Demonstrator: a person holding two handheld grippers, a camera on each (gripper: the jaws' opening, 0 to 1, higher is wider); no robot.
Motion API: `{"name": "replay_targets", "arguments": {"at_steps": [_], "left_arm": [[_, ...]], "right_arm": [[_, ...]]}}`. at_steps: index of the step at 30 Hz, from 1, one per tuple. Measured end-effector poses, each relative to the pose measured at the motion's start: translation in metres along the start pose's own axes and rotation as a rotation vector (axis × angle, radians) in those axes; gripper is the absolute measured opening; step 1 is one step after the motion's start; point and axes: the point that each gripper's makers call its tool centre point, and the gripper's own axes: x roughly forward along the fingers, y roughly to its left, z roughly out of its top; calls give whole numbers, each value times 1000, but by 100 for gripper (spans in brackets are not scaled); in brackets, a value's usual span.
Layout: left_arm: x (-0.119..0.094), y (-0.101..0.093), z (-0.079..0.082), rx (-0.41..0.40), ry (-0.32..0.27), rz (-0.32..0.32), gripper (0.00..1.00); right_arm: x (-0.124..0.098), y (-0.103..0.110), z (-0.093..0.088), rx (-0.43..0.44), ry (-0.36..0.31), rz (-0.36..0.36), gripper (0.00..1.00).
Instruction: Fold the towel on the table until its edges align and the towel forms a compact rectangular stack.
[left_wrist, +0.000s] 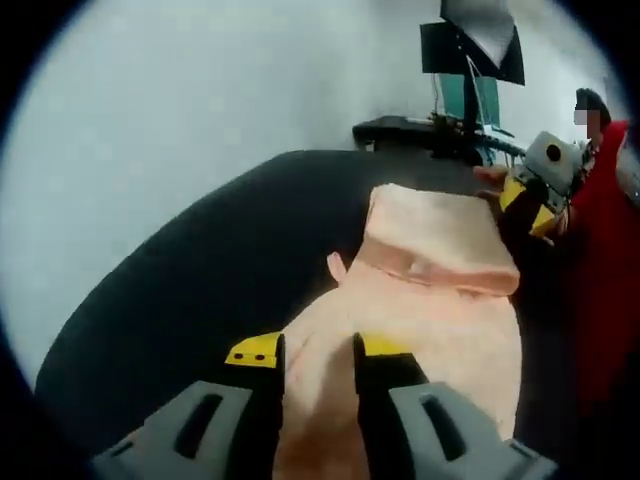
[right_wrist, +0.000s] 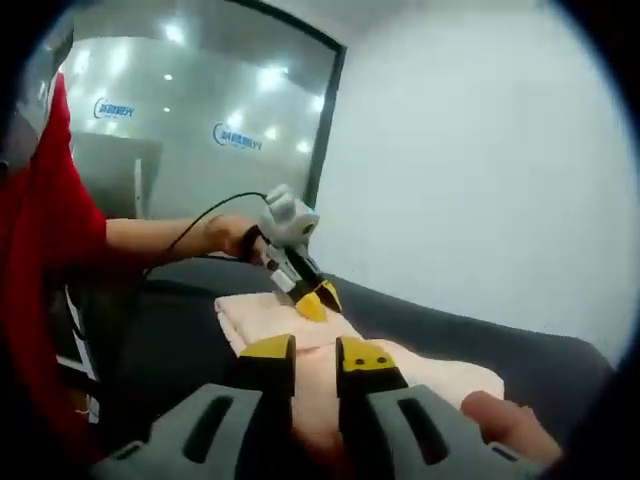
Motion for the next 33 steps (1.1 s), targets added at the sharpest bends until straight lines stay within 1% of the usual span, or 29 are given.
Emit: {"name": "replay_targets", "arguments": {"at_steps": [1, 2, 3, 4, 5, 6, 7, 9, 11, 13, 14, 15, 16, 17, 18, 19, 20, 21, 22, 23, 24, 25, 26, 27, 28, 30, 31, 32, 33], "left_arm": [[4, -3, 0, 2, 2, -19, 29], [6, -10, -3, -16, 23, -56, 27], [8, -13, -5, -11, 40, -66, 21], [10, -12, -3, 18, 34, -53, 15], [11, -17, -3, 31, 38, -64, 10], [11, -20, -1, 46, 38, -68, 9], [10, -16, 5, 97, 16, -33, 7], [8, -18, 11, 83, -6, -35, 6], [7, -15, 25, 99, -79, -11, 6], [4, -14, 36, 88, -133, 0, 6], [3, -12, 38, 78, -149, 5, 6], [4, -7, 39, 75, -154, 25, 6], [8, -6, 38, 75, -150, 28, 6], [12, -8, 32, 92, -124, 20, 6], [19, -6, 23, 125, -77, 32, 7], [23, -5, 19, 132, -62, 39, 7], [27, -3, 16, 112, -58, 51, 8], [29, 2, 15, 66, -66, 68, 10], [28, 3, 16, 40, -78, 80, 12], [25, 4, 19, 19, -96, 95, 21], [21, 8, 23, 20, -119, 129, 30], [14, 13, 27, 16, -136, 188, 38], [4, 17, 29, 13, -142, 236, 39], [-8, 24, 32, 11, -150, 303, 37], [-23, 28, 37, 14, -175, 376, 34], [-53, 17, 45, 28, -198, 465, 28], [-63, -1, 51, 24, -224, 463, 27], [-66, -29, 57, 60, -250, 410, 27], [-68, -57, 59, 86, -261, 356, 27]], "right_arm": [[0, -1, -1, 1, 1, -1, 13], [0, -1, -1, 5, 1, -2, 13], [0, -1, 0, 9, -5, -4, 13], [1, -2, 2, 10, -12, -9, 13], [0, -2, 2, 11, -12, -9, 13], [0, -1, 1, 24, -10, -9, 13], [0, -1, 0, 28, -10, -10, 13], [0, 1, 1, 39, -12, -7, 13], [3, -1, -1, 43, -6, -2, 13], [4, 0, -3, 28, 5, -3, 13], [4, 1, -4, 23, 10, -2, 13], [5, 2, -6, 16, 17, -3, 13], [5, 1, -7, 10, 22, -2, 13], [6, 1, -8, 4, 23, -1, 13], [6, 1, -8, 0, 24, 1, 13], [6, 1, -9, -3, 29, 3, 13], [6, 2, -10, -9, 34, 3, 13], [6, 2, -11, -13, 37, 3, 13], [6, 2, -11, -15, 39, 5, 13], [7, 2, -11, -20, 40, 5, 13], [6, 2, -12, -26, 43, 4, 13], [6, 1, -13, -30, 46, 5, 13], [7, 2, -14, -32, 51, 8, 13], [7, 3, -14, -34, 53, 8, 13], [7, 3, -14, -38, 51, 8, 13], [6, 2, -12, -38, 43, 6, 13], [6, 0, -10, -37, 36, -1, 13], [5, -2, -8, -37, 28, -9, 13], [3, -5, -5, -33, 13, -23, 13]]}}
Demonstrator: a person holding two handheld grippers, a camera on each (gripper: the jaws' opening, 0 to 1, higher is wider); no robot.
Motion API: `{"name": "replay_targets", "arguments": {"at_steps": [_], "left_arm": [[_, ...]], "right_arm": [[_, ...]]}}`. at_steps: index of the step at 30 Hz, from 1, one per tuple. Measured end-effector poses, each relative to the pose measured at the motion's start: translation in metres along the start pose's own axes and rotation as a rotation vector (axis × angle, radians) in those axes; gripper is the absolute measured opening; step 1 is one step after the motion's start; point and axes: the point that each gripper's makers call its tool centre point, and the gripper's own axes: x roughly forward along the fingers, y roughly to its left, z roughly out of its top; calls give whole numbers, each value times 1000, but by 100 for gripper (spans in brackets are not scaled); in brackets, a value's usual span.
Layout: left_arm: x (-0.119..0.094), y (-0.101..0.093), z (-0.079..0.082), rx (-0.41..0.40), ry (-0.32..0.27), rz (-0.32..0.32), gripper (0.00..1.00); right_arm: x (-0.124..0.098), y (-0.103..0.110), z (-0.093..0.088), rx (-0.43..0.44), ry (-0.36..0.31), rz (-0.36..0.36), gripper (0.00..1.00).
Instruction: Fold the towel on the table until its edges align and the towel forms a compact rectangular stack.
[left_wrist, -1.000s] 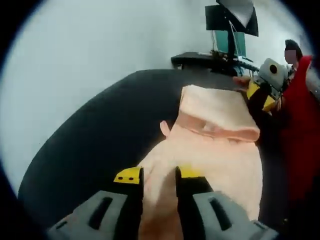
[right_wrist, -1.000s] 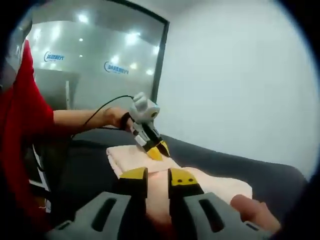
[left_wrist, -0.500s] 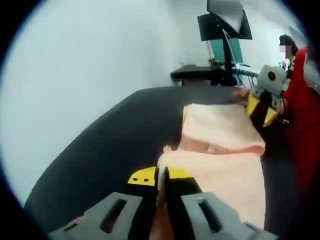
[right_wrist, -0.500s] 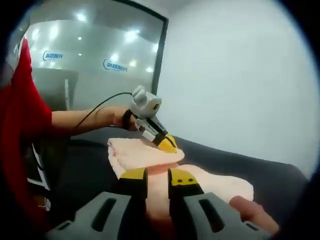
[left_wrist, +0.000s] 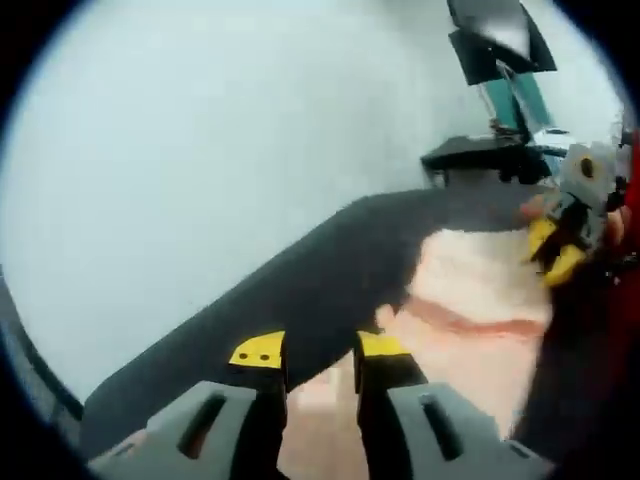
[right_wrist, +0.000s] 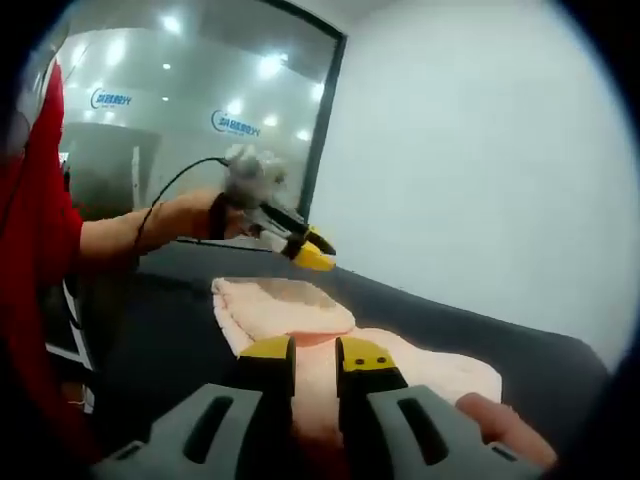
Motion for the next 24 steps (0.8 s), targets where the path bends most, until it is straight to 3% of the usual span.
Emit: {"name": "replay_targets", "arguments": {"at_steps": [1, 4, 7, 9, 13, 16, 21, 24], "left_arm": [[-7, -20, 1, -1, 1, -17, 27], [-13, -72, -14, 63, 77, -72, 27], [-2, -93, -35, 89, 151, -51, 27], [9, -95, -45, 122, 186, -11, 27], [22, -106, -58, 179, 235, -1, 26], [26, -96, -57, 247, 225, 67, 15], [22, -94, -51, 260, 190, 61, 8], [10, -102, -38, 249, 144, 50, 8]], "right_arm": [[-2, -4, 5, 14, -24, -17, 13], [-11, -28, 19, 72, -101, -96, 13], [-24, -55, 27, 158, -166, -189, 13], [-32, -66, 29, 228, -193, -223, 13], [-42, -77, 27, 295, -213, -242, 13], [-44, -80, 28, 317, -227, -250, 13], [-41, -78, 29, 330, -230, -237, 13], [-42, -79, 29, 333, -231, -244, 13]]}}
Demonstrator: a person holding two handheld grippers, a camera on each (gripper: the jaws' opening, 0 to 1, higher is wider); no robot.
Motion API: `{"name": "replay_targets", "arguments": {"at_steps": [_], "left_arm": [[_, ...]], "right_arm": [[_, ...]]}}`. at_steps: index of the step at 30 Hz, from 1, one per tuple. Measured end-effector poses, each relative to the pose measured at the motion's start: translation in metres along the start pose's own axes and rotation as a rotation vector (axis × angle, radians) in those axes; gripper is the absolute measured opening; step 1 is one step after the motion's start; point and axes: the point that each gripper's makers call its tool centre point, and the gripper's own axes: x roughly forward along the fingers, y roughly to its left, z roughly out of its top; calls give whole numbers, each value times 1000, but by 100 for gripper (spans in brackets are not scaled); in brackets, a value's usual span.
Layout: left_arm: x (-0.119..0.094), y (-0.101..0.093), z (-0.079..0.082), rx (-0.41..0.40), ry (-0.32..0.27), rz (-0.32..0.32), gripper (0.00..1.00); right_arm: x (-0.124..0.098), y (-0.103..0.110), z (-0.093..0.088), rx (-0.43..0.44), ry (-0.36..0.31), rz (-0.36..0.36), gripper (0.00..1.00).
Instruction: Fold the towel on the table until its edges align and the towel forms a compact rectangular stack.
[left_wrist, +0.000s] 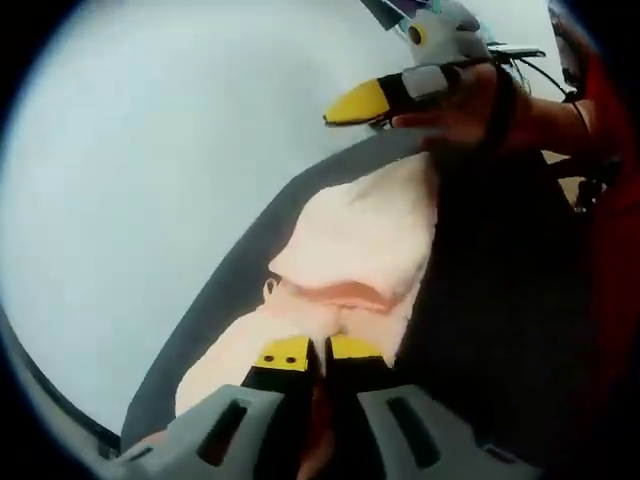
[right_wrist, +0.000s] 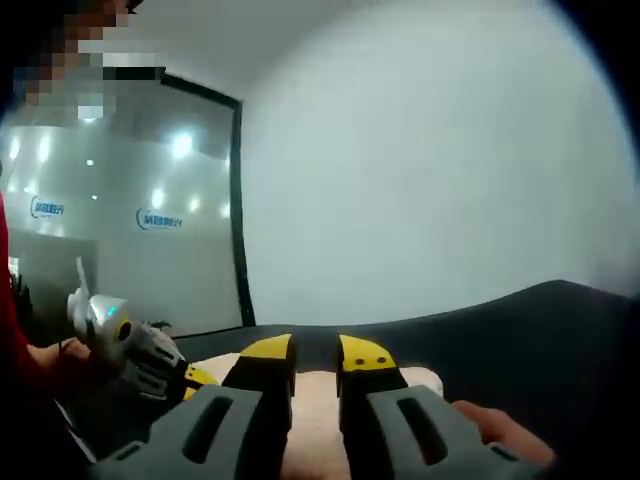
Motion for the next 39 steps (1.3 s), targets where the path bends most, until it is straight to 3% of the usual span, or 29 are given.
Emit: {"name": "replay_targets", "arguments": {"at_steps": [4, 6, 8, 10, 11, 13, 15, 17, 18, 20, 22, 24, 27, 29, 30, 31, 35, 37, 39], "left_arm": [[-8, -7, 0, 31, -2, -8, 8], [-1, -10, -11, -5, 26, -9, 9], [4, -25, -14, -48, 17, -78, 25], [0, -30, 6, -115, -84, -129, 38], [-5, -21, 13, -170, -113, -121, 39], [-20, 3, 23, -203, -176, -79, 40], [-41, 41, 27, -270, -257, -25, 46], [-59, 77, 23, -342, -327, 51, 47], [-69, 100, 18, -372, -375, 118, 47], [-83, 126, 1, -426, -471, 183, 47], [-84, 142, -27, -487, -494, 253, 44], [-81, 142, -50, -506, -488, 285, 38], [-80, 134, -66, -508, -504, 303, 34], [-82, 131, -66, -499, -478, 300, 34], [-86, 134, -56, -473, -536, 312, 34], [-84, 132, -54, -516, -554, 287, 33], [-71, 124, -65, -450, -456, 289, 32], [-68, 121, -65, -456, -451, 279, 32], [-68, 120, -64, -445, -449, 282, 31]], "right_arm": [[0, -4, 2, 15, -10, -14, 13], [1, -6, 1, 16, -6, -21, 13], [1, -9, 1, 13, -3, -39, 14], [-1, -23, -1, 59, 13, -103, 14], [-3, -32, -5, 100, 51, -148, 15], [-14, -51, -8, 163, 110, -218, 16], [-28, -75, -11, 253, 176, -313, 16], [-36, -89, -24, 332, 264, -367, 17], [-38, -93, -33, 355, 306, -383, 18], [-39, -93, -53, 371, 404, -403, 18], [-32, -82, -65, 389, 451, -384, 19], [-25, -70, -75, 393, 503, -374, 23], [-19, -67, -85, 396, 535, -392, 27], [-20, -65, -93, 377, 564, -402, 22], [-22, -67, -96, 320, 580, -419, 22], [-23, -69, -98, 278, 591, -435, 19], [-25, -71, -96, 227, 585, -450, 8], [-26, -72, -91, 229, 571, -444, 7], [-23, -77, -81, 127, 525, -449, 8]]}}
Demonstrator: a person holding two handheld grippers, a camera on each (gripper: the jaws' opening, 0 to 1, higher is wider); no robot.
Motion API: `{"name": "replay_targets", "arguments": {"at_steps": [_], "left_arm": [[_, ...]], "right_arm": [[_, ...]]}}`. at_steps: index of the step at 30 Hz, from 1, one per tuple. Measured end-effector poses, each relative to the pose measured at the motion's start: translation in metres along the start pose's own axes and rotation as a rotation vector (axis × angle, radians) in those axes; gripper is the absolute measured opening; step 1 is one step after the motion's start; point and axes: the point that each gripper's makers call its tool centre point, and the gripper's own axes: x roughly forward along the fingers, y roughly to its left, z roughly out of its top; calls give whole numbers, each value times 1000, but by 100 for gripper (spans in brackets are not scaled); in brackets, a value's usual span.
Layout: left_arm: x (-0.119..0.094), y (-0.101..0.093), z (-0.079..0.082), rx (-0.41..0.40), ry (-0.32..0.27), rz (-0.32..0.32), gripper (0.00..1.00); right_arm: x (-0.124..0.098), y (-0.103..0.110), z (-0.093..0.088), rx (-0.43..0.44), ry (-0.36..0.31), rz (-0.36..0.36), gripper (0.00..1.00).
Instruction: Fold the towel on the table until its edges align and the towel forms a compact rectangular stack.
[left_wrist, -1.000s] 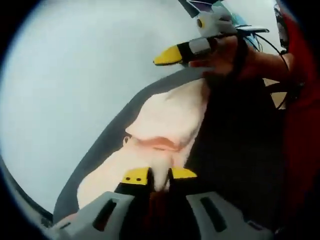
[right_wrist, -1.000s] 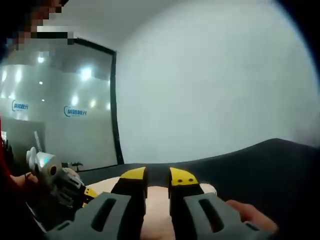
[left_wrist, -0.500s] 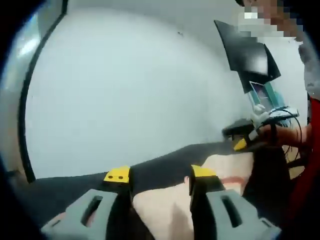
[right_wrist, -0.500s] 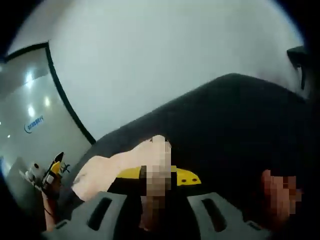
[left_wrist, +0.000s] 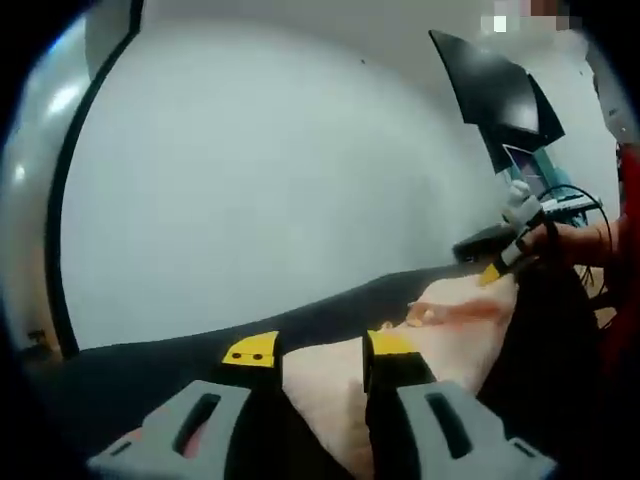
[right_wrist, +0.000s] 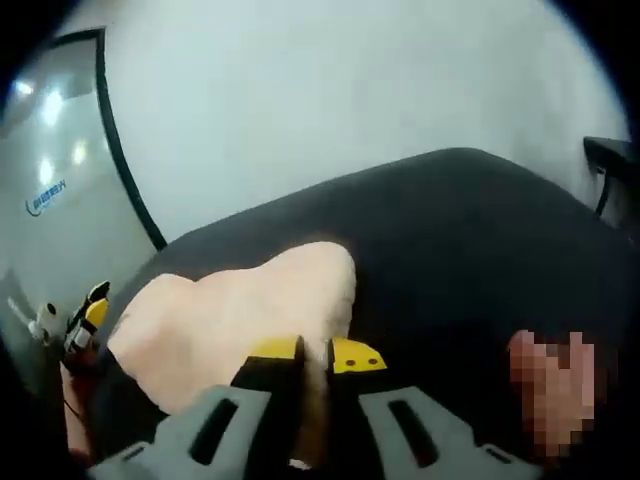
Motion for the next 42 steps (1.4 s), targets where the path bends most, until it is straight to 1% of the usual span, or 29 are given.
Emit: {"name": "replay_targets", "arguments": {"at_steps": [1, 2, 3, 4, 5, 6, 8, 10, 11, 12, 13, 14, 15, 17, 18, 19, 20, 21, 23, 24, 26, 30, 32, 34, 37, 39, 40, 41, 42], "left_arm": [[0, 0, 0, 1, -1, -1, 31], [-1, 0, 1, -2, -6, -2, 31], [-1, 1, 2, -7, -11, 0, 30], [-1, 1, 2, -9, -13, 1, 30], [-1, 1, 2, -9, -13, 1, 30], [-1, 1, 2, -5, -11, 4, 30], [0, 0, 1, 2, -6, 2, 29], [1, -2, 1, 7, -5, -5, 29], [1, -3, 1, 12, -3, -6, 29], [2, -3, 0, 16, 1, -5, 29], [1, -2, -1, 20, 6, -1, 29], [1, -1, -2, 23, 11, 4, 29], [1, 1, -3, 24, 17, 9, 28], [1, 3, -4, 23, 21, 18, 28], [1, 5, -5, 21, 22, 24, 28], [0, 6, -4, 18, 18, 30, 28], [0, 8, -3, 14, 14, 38, 28], [-1, 10, -3, 9, 13, 44, 28], [-2, 14, -3, 2, 12, 59, 28], [-3, 15, -3, -3, 11, 66, 28], [-4, 19, -3, -18, 5, 76, 28], [-7, 23, -1, -42, -12, 90, 27], [-8, 26, -1, -53, -14, 99, 27], [-9, 29, -2, -65, -16, 109, 27], [-9, 31, -3, -78, -13, 116, 27], [-8, 31, -4, -82, -10, 116, 27], [-8, 31, -5, -83, -7, 116, 27], [-8, 31, -5, -80, -4, 117, 27], [-8, 31, -6, -79, -3, 117, 27]], "right_arm": [[-1, -1, -2, -37, 11, -19, 10], [-2, -1, -1, -46, -5, -24, 12], [-5, -2, 2, -9, -30, -21, 15], [-8, -3, 3, 49, -27, -15, 15], [-9, -8, 3, 88, -24, -26, 18], [-9, -13, 3, 95, -21, -30, 22], [-5, -10, -7, 115, 29, 0, 25], [-2, 1, -15, 137, 66, 43, 23], [1, 3, -18, 132, 78, 40, 23], [4, 4, -22, 112, 92, 33, 21], [5, 0, -26, 72, 103, 6, 15], [6, 0, -22, 65, 76, 0, 12], [6, 1, -21, 86, 86, 12, 8], [4, 5, -15, 174, 90, 36, 6], [2, 6, -8, 197, 68, 45, 6], [-1, 7, 0, 189, 46, 42, 5], [-3, 8, 10, 159, 7, 22, 5], [-6, 12, 22, 106, -33, -1, 5], [-8, 23, 33, 46, -53, -17, 5], [-10, 33, 43, -18, -77, -35, 5], [-14, 52, 61, -89, -140, -45, 5], [-17, 92, 84, -242, -191, -55, 5], [-16, 116, 89, -312, -198, -53, 5], [-15, 136, 92, -440, -208, -86, 5], [-8, 171, 90, -557, -210, -101, 5], [0, 189, 82, -724, -188, -153, 6], [4, 203, 76, -760, -194, -139, 6], [7, 221, 69, -747, -201, -88, 6], [7, 234, 62, -732, -204, -56, 6]]}}
